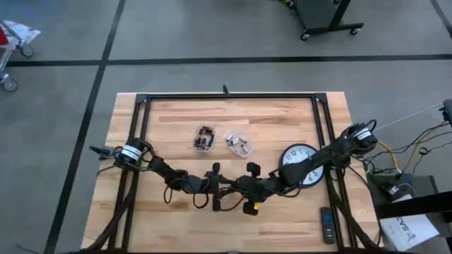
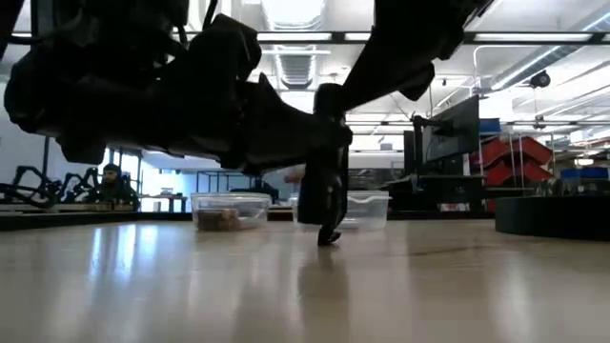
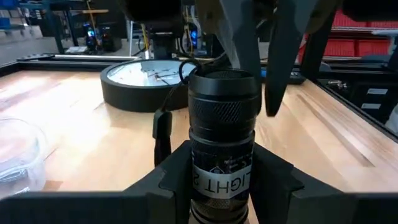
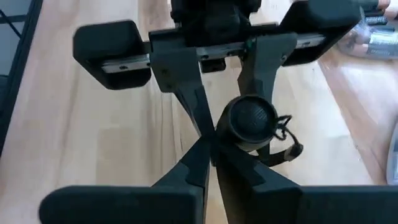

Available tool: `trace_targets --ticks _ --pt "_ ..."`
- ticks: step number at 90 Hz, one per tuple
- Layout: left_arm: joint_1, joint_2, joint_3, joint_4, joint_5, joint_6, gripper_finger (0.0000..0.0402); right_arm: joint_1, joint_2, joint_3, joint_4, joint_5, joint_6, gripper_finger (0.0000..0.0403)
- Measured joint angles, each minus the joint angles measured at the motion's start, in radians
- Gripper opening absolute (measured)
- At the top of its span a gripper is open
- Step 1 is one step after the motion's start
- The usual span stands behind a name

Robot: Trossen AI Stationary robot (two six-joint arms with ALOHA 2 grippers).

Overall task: Insert battery
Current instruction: Open the black flashlight cover

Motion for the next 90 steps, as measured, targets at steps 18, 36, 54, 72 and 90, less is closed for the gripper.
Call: trace_targets --ticks 18,36,54,72,90 --pt "-0.014 -0.001 -0.001 -0.009 0.01 -0.036 0.0096 -0.001 0.004 0.0 -0.014 -0.01 -0.003 0.0011" --pt "-0.044 0.027 0.009 0.005 0.008 -0.042 0.0108 0.005 0.004 0.0 -0.026 -0.011 -0.004 0.0012" --pt "-0.049 0.095 0.055 0.044 0.008 -0.039 0.0101 0.011 0.004 0.0 -0.026 -0.008 -0.003 0.0027" --pt "-0.05 0.128 0.081 0.051 0.003 -0.013 0.012 0.015 0.004 0.005 -0.034 -0.034 0.004 0.0064" --pt "-0.05 0.126 0.083 0.007 0.006 -0.015 0.0111 0.018 -0.016 0.017 -0.084 -0.089 0.057 0.0114"
